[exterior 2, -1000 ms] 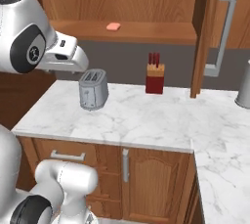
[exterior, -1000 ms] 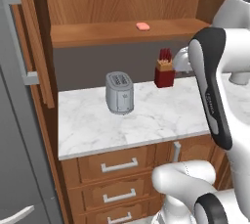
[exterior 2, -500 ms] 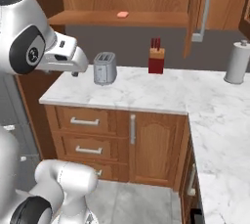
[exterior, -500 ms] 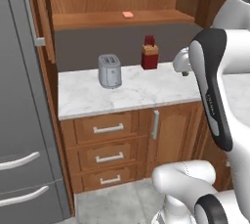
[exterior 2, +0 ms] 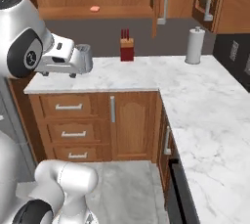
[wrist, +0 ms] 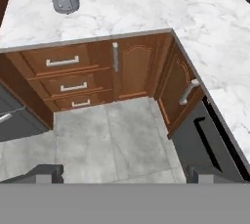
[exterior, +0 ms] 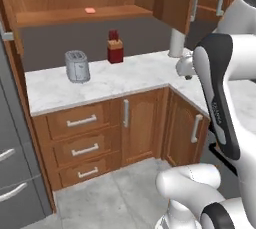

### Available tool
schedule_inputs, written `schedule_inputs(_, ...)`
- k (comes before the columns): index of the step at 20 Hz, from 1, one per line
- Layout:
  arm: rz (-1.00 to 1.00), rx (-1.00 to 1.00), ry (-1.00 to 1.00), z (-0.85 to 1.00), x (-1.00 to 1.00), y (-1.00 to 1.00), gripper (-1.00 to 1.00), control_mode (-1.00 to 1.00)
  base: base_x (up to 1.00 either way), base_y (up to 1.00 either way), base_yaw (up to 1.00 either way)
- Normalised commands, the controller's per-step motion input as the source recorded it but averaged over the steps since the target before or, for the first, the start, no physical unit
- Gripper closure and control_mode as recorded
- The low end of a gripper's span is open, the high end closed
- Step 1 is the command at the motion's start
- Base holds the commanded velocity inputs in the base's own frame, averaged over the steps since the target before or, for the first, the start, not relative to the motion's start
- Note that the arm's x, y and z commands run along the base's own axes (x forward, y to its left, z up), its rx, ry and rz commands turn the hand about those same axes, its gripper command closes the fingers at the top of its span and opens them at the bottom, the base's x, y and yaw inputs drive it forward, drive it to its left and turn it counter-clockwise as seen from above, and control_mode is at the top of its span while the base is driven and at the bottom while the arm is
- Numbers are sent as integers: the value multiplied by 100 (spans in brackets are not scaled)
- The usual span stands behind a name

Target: Pick up the bar soap and bar soap from the sink, and place them back in the cabinet, and close the cabinet doors.

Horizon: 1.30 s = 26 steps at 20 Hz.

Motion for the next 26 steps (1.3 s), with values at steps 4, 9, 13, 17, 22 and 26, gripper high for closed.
schedule_inputs(4,0,0,0,0,0,0,-100,100,-5,0,-71)
schedule_inputs(9,0,0,0,0,0,0,-100,100,-9,0,-75)
schedule_inputs(13,0,0,0,0,0,0,-100,100,-1,0,-79)
schedule_inputs(17,0,0,0,0,0,0,-100,100,-1,-5,-79)
schedule_inputs(22,0,0,0,0,0,0,-100,100,-1,-6,-77)
schedule_inputs(26,0,0,0,0,0,0,-100,100,0,-22,-61)
